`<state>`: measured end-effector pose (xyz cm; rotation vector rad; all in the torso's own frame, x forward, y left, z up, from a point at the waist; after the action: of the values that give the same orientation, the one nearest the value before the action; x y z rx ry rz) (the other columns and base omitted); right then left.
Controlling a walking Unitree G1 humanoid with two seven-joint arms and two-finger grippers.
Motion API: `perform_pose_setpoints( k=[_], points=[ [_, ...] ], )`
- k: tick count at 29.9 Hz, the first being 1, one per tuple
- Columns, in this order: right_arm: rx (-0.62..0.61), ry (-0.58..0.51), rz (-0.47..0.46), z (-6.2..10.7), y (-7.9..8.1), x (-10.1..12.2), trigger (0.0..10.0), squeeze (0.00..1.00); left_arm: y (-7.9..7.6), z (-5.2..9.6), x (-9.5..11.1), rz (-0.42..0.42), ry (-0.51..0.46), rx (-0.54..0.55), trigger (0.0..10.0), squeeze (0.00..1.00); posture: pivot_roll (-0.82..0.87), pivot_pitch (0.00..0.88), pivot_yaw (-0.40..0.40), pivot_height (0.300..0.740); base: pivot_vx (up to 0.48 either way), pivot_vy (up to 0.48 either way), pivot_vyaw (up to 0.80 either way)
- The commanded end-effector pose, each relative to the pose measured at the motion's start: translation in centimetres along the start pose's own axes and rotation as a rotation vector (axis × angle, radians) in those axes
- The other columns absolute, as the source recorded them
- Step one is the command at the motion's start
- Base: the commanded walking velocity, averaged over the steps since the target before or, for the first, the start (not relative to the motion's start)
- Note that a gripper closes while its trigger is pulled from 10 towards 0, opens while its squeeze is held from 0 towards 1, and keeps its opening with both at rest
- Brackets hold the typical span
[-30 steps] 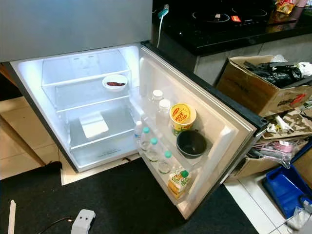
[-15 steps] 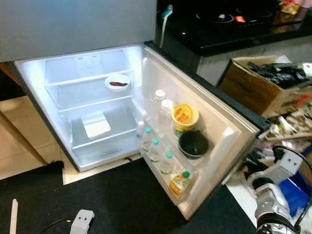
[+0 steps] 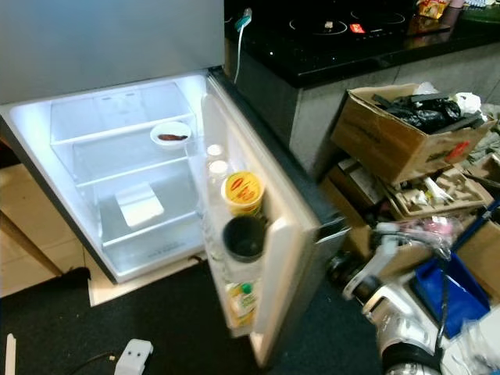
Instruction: Restocking fridge
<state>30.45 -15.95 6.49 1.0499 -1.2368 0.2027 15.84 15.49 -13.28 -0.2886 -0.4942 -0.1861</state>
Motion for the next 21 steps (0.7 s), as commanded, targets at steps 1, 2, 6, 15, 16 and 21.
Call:
perform_pose_setpoints(
  k=[1, 2, 6, 15, 16, 21],
  points=[
    [0.306, 0.104, -0.03, -3.9, 5.8, -2.5, 10.0, 0.0, -0.4, 0.0, -0.8, 0.003, 0.028, -0.012, 10.0, 0.0, -0.02, 0.052, 0.012, 0.74, 0.0, 0.0, 0.0],
    [0.312, 0.108, -0.03, -4.3, 6.1, -2.8, 10.0, 0.0, -0.4, 0.0, -0.8, 0.003, 0.028, -0.012, 10.0, 0.0, -0.01, 0.053, 0.006, 0.74, 0.0, 0.0, 0.0],
    [0.203, 0.096, -0.011, -4.9, 4.4, -3.7, 10.0, 0.0, -0.2, 0.1, -0.8, 0.008, 0.025, -0.005, 10.0, 0.0, 0.0, 0.052, 0.005, 0.74, 0.0, 0.0, 0.0],
    [-0.381, 0.164, -0.019, 0.7, -3.7, -7.2, 10.0, 0.0, 0.0, 0.2, -1.4, 0.01, 0.039, 0.001, 10.0, 0.0, 0.0, 0.048, 0.004, 0.74, 0.0, 0.0, 0.0],
    [-0.429, 0.19, -0.029, 1.8, -4.1, -7.8, 10.0, 0.0, -0.1, 0.2, -1.3, 0.009, 0.037, -0.001, 10.0, 0.0, 0.0, 0.048, 0.004, 0.74, 0.0, 0.0, 0.0],
    [-0.728, 0.349, -0.077, 7.8, -5.8, -12.0, 10.0, 0.0, -0.3, 0.0, -0.9, 0.007, 0.03, -0.007, 10.0, 0.0, -0.01, 0.047, 0.006, 0.74, 0.0, 0.0, 0.0]
  ],
)
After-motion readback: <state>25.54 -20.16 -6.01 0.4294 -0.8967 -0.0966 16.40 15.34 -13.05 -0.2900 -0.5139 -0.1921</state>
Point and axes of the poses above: a point about 5 cm out from each wrist's last joint towards the gripper, its own z axis pointing back from the gripper into the wrist, its own x axis along the axis of the wrist's last joint, y = z × x, the point moved 4 cm from there along -z, pointing out of the wrist towards the gripper, and after that the axes turned 3 degrees about -z, right-handed, at the moved point
